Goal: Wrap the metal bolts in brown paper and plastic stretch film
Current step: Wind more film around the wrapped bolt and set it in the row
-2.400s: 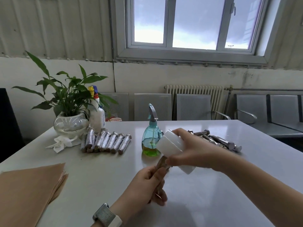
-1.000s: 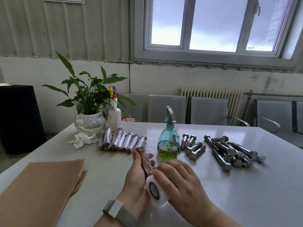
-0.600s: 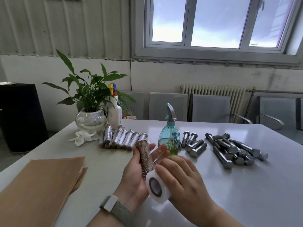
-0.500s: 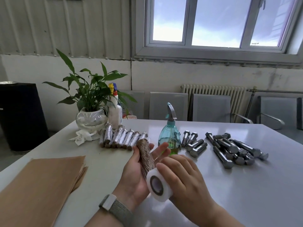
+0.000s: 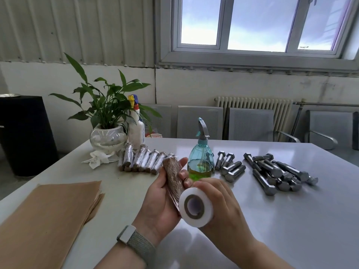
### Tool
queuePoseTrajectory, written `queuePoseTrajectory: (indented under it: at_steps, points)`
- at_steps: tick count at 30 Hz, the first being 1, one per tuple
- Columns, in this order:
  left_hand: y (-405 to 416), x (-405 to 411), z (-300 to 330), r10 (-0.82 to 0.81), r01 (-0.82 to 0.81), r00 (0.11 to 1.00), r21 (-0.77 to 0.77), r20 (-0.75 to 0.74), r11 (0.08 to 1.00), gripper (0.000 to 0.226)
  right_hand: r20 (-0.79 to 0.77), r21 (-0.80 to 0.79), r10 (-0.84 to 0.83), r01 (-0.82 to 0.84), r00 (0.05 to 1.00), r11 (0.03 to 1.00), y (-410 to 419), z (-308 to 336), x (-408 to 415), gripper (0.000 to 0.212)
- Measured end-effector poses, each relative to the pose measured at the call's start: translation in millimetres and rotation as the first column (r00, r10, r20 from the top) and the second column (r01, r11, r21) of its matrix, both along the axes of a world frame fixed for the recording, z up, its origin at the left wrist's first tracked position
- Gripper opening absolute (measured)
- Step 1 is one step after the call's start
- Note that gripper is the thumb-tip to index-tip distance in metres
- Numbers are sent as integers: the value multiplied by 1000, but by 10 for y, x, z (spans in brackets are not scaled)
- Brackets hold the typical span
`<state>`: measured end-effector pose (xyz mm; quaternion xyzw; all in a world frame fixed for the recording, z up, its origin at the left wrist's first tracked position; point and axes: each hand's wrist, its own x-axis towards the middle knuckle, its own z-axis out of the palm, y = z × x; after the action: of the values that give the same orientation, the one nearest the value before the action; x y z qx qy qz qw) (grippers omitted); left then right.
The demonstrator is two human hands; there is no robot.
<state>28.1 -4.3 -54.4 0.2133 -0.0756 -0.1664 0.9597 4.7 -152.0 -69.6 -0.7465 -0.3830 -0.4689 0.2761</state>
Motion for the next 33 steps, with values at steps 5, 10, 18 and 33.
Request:
queuePoseTrajectory:
  at_steps: [5,10,18,33]
  points:
    - [-29,-7,28,69,-69,998,12,-1,998,50,-122,121,13,2,992,993,34,-7,-17,70]
    - [-42,21,3,122,-121,992,40,-32,992,48,-447,322,94,62,890,945,35,30,-51,85]
    - [-33,39,-8,345,-345,939,96,21,934,26,-624,734,519,212,585,645,0,52,40,66]
    - [-44,-12,-23,516,-645,764,419,389,639,34,-587,774,800,206,-121,599,-5,125,-94,50]
